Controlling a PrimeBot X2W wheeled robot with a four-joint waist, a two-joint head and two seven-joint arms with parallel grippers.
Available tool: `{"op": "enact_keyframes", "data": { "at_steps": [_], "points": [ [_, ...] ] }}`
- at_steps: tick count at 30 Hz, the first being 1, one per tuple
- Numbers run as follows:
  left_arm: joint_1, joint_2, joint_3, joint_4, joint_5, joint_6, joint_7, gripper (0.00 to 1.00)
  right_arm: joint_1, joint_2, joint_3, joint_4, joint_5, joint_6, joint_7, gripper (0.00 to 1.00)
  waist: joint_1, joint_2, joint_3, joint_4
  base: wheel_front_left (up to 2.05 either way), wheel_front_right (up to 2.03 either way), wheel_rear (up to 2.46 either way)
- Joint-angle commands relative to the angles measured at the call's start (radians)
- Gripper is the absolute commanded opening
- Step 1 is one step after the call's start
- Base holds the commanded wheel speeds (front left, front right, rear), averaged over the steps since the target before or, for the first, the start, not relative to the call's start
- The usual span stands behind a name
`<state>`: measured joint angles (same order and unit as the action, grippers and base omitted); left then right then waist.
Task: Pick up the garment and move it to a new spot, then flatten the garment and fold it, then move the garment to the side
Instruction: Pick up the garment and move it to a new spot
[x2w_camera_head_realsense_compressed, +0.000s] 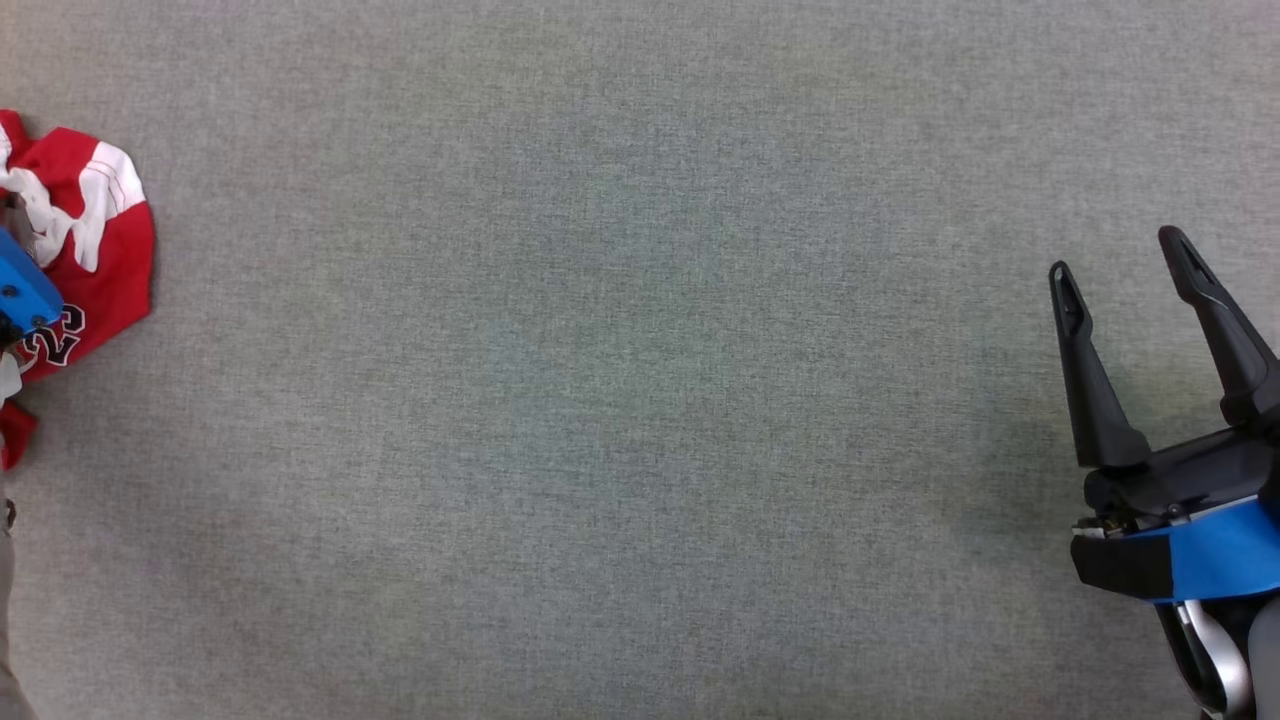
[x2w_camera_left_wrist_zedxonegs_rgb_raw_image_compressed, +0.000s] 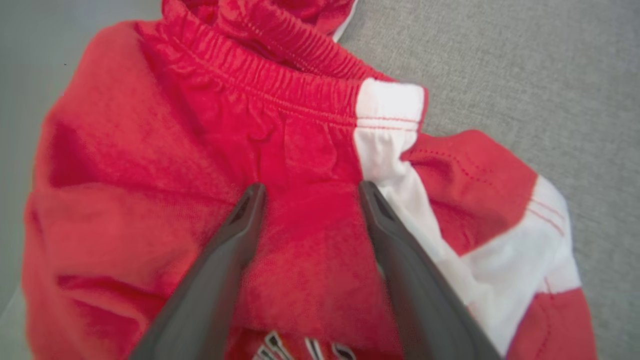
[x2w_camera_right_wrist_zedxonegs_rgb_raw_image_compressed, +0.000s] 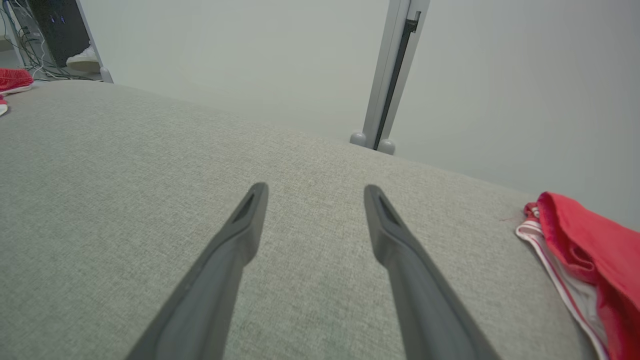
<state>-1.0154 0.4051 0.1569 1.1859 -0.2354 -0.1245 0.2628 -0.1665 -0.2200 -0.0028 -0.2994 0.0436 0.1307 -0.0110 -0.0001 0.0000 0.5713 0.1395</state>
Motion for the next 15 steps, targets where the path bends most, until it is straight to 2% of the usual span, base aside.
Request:
{"op": "enact_keyframes", "data": {
  "at_steps": [1, 2, 3, 4, 5, 15],
  "points": [
    [0.028, -0.024, -0.012, 0.037, -0.016, -0.010, 0.043, 1.00, -0.013, -0.004, 0.002, 0.001, 0.002, 0.000, 0.000, 1.00, 0.0001, 0.0000, -0.003, -0.005, 0.00, 0.00, 0.00],
    [0.031, -0.025, -0.016, 0.044, -0.026, -0.010, 0.063, 1.00, -0.012, -0.003, 0.004, 0.002, 0.004, 0.000, 0.000, 1.00, 0.0001, 0.0000, -0.005, -0.008, 0.00, 0.00, 0.00],
    [0.036, -0.025, -0.026, 0.050, -0.031, -0.010, 0.083, 0.86, -0.012, -0.002, 0.007, 0.004, 0.005, 0.000, -0.002, 1.00, 0.0001, 0.0000, -0.008, -0.013, 0.00, 0.00, 0.00],
    [0.041, -0.024, -0.033, 0.055, -0.038, -0.010, 0.096, 0.32, -0.011, -0.001, 0.005, 0.005, 0.006, 0.000, -0.003, 1.00, 0.0001, 0.0000, -0.009, -0.015, 0.00, 0.00, 0.00],
    [0.045, -0.023, -0.036, 0.057, -0.051, -0.010, 0.105, 0.00, -0.010, 0.001, 0.005, 0.008, 0.006, 0.000, -0.004, 1.00, 0.0001, 0.0000, -0.013, -0.019, 0.00, 0.00, 0.00],
    [0.059, 0.026, -0.128, -0.039, -0.125, -0.009, 0.059, 0.00, -0.009, 0.027, 0.018, 0.061, 0.017, 0.000, -0.031, 1.00, 0.0001, 0.0000, -0.082, -0.039, 0.00, 0.00, 0.00]
  ]
}}
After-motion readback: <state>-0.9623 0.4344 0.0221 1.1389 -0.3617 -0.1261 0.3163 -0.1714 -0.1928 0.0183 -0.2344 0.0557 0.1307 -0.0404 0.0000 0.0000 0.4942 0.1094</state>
